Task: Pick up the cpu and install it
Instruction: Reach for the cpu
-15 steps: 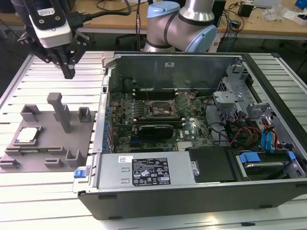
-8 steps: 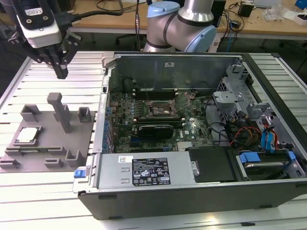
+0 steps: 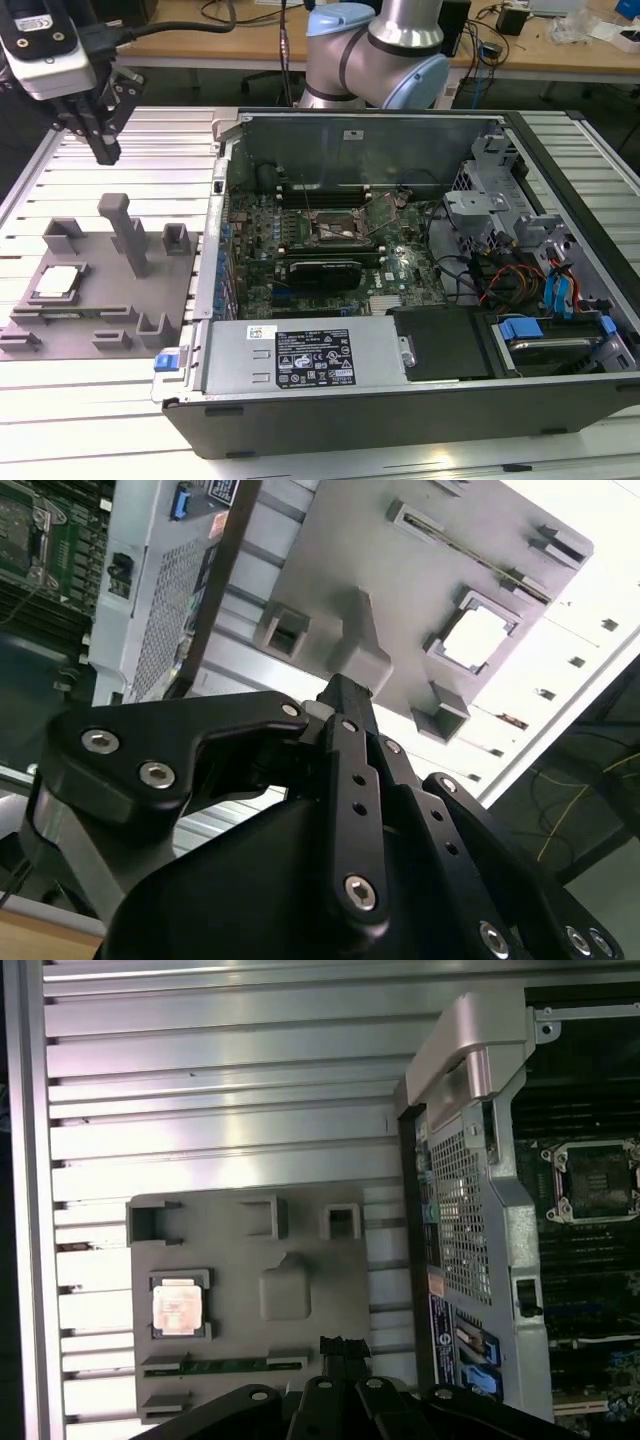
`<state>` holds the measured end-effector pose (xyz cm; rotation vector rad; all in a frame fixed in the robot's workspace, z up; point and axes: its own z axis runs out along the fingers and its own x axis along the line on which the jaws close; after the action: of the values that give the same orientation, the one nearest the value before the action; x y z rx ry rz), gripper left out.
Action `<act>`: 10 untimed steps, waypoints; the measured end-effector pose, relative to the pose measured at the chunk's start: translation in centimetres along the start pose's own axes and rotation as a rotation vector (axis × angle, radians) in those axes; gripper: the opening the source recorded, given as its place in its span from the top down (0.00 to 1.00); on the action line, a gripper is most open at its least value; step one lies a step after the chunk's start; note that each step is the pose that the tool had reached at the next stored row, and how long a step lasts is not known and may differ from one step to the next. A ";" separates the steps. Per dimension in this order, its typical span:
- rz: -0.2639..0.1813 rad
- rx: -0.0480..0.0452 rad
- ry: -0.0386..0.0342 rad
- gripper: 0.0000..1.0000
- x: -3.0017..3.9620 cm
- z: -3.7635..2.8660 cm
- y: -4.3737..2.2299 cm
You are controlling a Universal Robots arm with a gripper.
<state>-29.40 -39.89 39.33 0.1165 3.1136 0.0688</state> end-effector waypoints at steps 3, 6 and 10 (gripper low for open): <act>0.000 0.0000 0.0000 0.89 1.11 -0.03 -0.08; 0.000 0.0000 -0.0001 0.89 1.94 -0.05 -0.14; 0.000 0.0000 -0.0001 0.89 3.25 -0.09 -0.24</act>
<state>-32.66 -39.88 39.33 0.1167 3.1135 0.0688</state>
